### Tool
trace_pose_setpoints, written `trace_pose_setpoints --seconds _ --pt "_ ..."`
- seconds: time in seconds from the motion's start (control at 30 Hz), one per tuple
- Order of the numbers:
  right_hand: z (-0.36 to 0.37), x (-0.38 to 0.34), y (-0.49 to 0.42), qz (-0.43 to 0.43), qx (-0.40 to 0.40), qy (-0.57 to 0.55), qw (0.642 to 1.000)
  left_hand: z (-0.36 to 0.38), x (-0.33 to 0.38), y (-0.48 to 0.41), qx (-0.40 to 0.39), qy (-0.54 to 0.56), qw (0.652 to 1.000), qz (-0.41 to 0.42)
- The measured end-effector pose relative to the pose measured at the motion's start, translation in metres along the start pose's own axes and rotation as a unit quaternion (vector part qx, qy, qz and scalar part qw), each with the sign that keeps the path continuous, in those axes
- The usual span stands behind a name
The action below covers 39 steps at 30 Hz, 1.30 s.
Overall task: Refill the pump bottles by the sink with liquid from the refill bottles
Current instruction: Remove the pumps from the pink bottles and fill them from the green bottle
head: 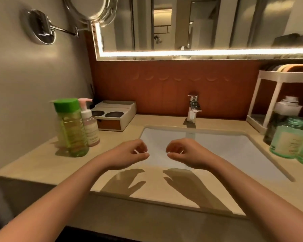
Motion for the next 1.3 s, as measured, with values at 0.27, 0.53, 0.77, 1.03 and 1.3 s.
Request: trace_pose_setpoints --seconds 0.27,0.53,0.77,1.03,1.3 --pt "0.047 -0.066 -0.083 -0.044 -0.043 -0.040 0.997 -0.063 -0.105 0.036 0.249 0.113 0.957 -0.100" --pt "0.074 -0.123 -0.163 -0.062 0.025 -0.031 0.997 -0.102 -0.177 0.061 0.429 0.156 0.870 -0.187" --pt "0.056 -0.185 -0.216 -0.146 0.096 -0.073 0.982 -0.122 -0.192 0.043 0.446 0.208 0.855 -0.165" --pt "0.063 -0.220 -0.261 -0.125 0.041 0.128 0.983 -0.119 -0.200 0.020 0.447 0.251 0.838 -0.189" --pt "0.057 -0.221 -0.257 -0.144 0.002 0.122 0.982 -0.113 -0.196 0.022 0.419 0.294 0.845 -0.156"
Point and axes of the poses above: each hand's wrist, its own y-axis away from the middle knuckle, its own z-axis out of the palm, x = y × z, the point moved 5 cm from there along -y, towards the middle knuckle, and after that the axes turned 1 degree about -z, right-handed, at the moved point
